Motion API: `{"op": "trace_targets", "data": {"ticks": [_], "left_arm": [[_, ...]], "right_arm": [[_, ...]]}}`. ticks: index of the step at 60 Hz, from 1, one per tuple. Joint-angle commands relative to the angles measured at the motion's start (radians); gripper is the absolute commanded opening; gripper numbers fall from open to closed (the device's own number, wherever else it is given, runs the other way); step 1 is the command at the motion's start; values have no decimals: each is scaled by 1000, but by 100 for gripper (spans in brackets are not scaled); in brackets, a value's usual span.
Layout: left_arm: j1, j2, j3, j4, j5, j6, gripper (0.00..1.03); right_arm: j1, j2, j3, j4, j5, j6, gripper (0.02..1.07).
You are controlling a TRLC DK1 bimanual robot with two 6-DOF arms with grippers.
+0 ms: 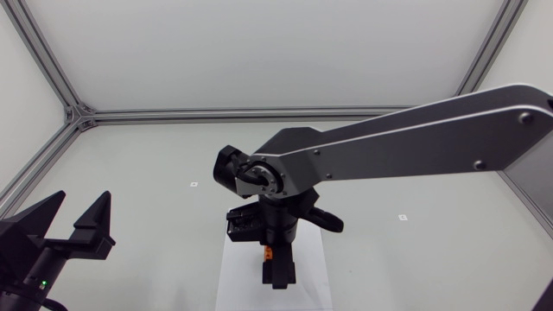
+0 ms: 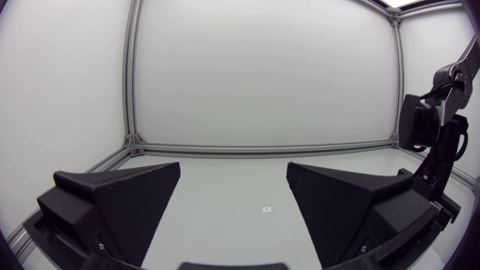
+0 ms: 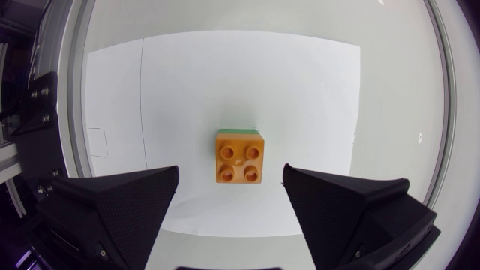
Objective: Pick up the orange 2x2 brick with the right arm and stack it on top of the green 2x2 brick in the center
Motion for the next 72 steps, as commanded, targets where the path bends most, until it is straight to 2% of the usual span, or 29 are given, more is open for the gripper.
{"op": "trace_targets", "data": {"ticks": [1, 13, 23, 38, 57, 64, 72], "left_arm": [[2, -8, -41, -15, 4, 13, 99], [2, -8, -41, -15, 4, 13, 99], [2, -8, -41, -15, 4, 13, 99], [2, -8, -41, -15, 4, 13, 99], [2, -8, -41, -15, 4, 13, 99], [2, -8, -41, -15, 4, 13, 99], [2, -8, -41, -13, 4, 13, 99]], "right_arm": [[-5, -83, -19, -20, -6, 23, 103], [-45, -254, -55, -37, -4, 52, 103], [-134, -385, -93, -72, -4, 122, 103], [-302, -634, -262, -15, -42, 132, 103], [-586, -913, -447, 34, -58, 97, 103], [-711, -1042, -545, 140, -19, 45, 103], [-842, -1122, -618, 176, -29, 23, 103]]}}
